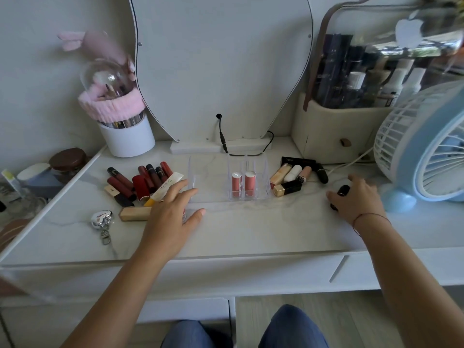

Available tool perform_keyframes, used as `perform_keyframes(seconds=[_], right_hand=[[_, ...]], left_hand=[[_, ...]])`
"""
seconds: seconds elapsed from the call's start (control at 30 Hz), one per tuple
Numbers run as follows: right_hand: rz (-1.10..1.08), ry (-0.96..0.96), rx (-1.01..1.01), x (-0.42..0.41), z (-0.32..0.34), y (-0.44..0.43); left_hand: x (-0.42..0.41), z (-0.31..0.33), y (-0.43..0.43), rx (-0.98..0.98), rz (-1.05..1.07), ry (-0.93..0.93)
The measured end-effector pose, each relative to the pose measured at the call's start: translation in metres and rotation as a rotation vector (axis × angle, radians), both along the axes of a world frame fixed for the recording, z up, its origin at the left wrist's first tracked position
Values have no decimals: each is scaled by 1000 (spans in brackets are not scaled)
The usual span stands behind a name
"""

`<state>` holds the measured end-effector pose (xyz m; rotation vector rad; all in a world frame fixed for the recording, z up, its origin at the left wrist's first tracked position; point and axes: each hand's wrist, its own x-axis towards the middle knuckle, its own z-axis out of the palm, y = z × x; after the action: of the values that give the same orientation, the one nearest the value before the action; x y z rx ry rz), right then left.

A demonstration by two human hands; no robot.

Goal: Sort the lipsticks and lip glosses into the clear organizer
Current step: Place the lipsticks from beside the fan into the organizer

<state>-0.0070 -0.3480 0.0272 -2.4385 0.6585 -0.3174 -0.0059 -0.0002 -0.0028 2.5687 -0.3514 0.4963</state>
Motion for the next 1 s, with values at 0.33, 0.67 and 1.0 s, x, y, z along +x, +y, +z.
perform_keyframes(seconds=[0.33, 0.67, 1.0], right_hand=[[47, 16, -13, 1, 1, -6], [139, -439, 218, -6, 1, 12], [512, -560, 336, 45, 54, 91]], left_hand=[[0, 1, 0, 7, 5, 4], [-1, 1, 0, 9, 6, 14], [-1, 1, 0, -18, 11, 22]])
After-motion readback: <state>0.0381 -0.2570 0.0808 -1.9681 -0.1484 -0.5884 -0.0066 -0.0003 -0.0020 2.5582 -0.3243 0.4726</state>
